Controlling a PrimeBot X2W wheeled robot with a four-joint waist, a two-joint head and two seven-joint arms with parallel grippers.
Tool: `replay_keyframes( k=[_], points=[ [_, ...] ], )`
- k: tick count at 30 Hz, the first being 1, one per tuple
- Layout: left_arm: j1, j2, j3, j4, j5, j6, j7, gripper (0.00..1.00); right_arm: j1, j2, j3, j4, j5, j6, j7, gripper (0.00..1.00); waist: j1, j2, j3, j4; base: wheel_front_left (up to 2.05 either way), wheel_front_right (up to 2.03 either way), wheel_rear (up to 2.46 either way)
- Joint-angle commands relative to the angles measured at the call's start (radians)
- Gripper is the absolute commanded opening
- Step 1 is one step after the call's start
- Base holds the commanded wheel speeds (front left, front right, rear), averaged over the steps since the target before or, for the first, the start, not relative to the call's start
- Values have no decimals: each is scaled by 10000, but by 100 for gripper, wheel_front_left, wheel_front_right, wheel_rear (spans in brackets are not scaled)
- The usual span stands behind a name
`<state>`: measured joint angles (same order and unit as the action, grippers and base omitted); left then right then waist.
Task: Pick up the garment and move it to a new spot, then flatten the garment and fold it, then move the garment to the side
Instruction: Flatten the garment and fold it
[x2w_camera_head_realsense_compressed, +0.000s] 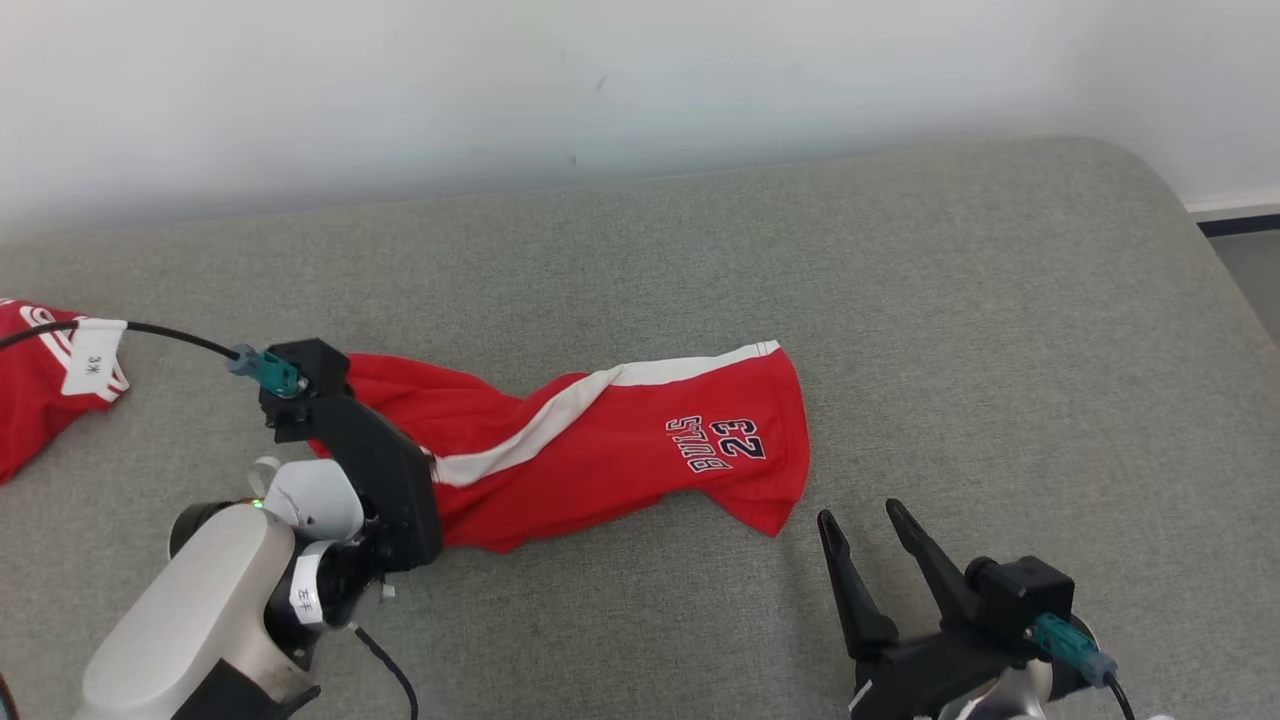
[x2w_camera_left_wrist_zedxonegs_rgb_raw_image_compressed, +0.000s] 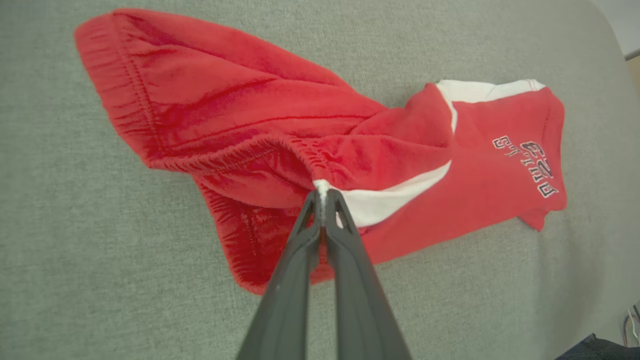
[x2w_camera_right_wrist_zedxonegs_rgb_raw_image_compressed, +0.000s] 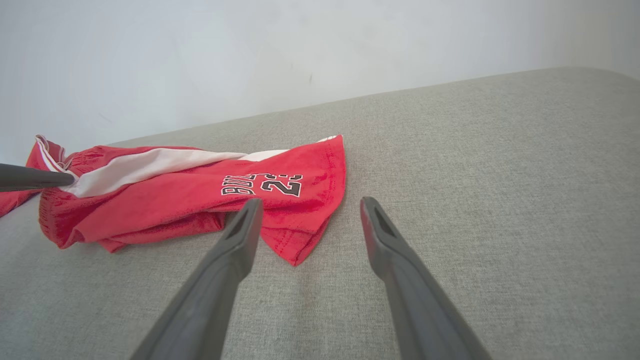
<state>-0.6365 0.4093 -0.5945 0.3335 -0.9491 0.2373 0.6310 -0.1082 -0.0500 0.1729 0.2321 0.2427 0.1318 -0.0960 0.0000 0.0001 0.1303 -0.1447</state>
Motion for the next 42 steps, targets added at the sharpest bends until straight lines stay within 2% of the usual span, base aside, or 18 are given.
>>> replay_keyframes(
  k=[1, 7, 11, 15, 22, 26, 33, 34, 35, 38, 39, 42],
  points=[
    [42, -11, 96, -132, 165, 70, -339, 0, -290, -18, 30, -103, -129, -22, 90, 100, 0, -1, 119, 76, 0, 0, 0],
    [515, -205, 96, -611, 702, 391, -1562, 0, -1340, -491, -153, -242, -404, -22, 1008, 100, 0, -1, 464, 353, 0, 0, 0],
    [1016, -518, 59, -1091, 937, 637, -2466, 0, -2690, -904, -585, -161, -382, -22, 2480, 100, 0, -1, 785, 715, 0, 0, 0],
    [1292, -874, -13, -1457, 1122, 719, -3173, 0, -3920, -1186, -1038, 322, -390, -22, 4488, 100, 0, -1, 1129, 1150, 0, 0, 0],
    [1019, -1123, -175, -1411, 1226, 513, -3441, 0, -5581, -1444, -1275, 1704, -409, -22, 6921, 100, 0, -1, 1873, 1775, 0, 0, 0],
    [824, -1200, -239, -1304, 1221, 367, -3443, 0, -6140, -1476, -1482, 2278, -807, -22, 7562, 100, 0, -1, 2135, 1997, 0, 0, 0],
    [719, -1158, -190, -1112, 1065, 266, -3352, 0, -6197, -1069, -1506, 2459, -758, -22, 8531, 100, 0, -1, 2111, 2009, 0, 0, 0],
    [734, -1151, -189, -1110, 1049, 273, -3345, 0, -6122, -1030, -1499, 2433, -779, -22, 8589, 85, 0, -1, 2103, 2001, 0, 0, 0],
    [745, -1148, -178, -1121, 1037, 272, -3367, 0, -6060, -1018, -1496, 2416, -792, -22, 8577, 56, 0, -1, 2093, 1995, 0, 0, 0],
    [756, -1140, -182, -1129, 1002, 261, -3364, 0, -5991, -999, -1447, 2333, -780, -22, 8467, 22, 0, -1, 2050, 1973, 0, 0, 0],
    [756, -1127, -180, -1134, 1016, 267, -3391, 0, -5975, -994, -1407, 2238, -747, -22, 8326, 0, 0, -1, 2028, 1958, 0, 0, 0],
    [760, -1143, -78, -1202, 1021, 199, -3646, 0, -5990, -1078, -1350, 2061, -738, -22, 7735, 0, 0, -1, 1910, 1905, 0, 0, 0]
  ],
)
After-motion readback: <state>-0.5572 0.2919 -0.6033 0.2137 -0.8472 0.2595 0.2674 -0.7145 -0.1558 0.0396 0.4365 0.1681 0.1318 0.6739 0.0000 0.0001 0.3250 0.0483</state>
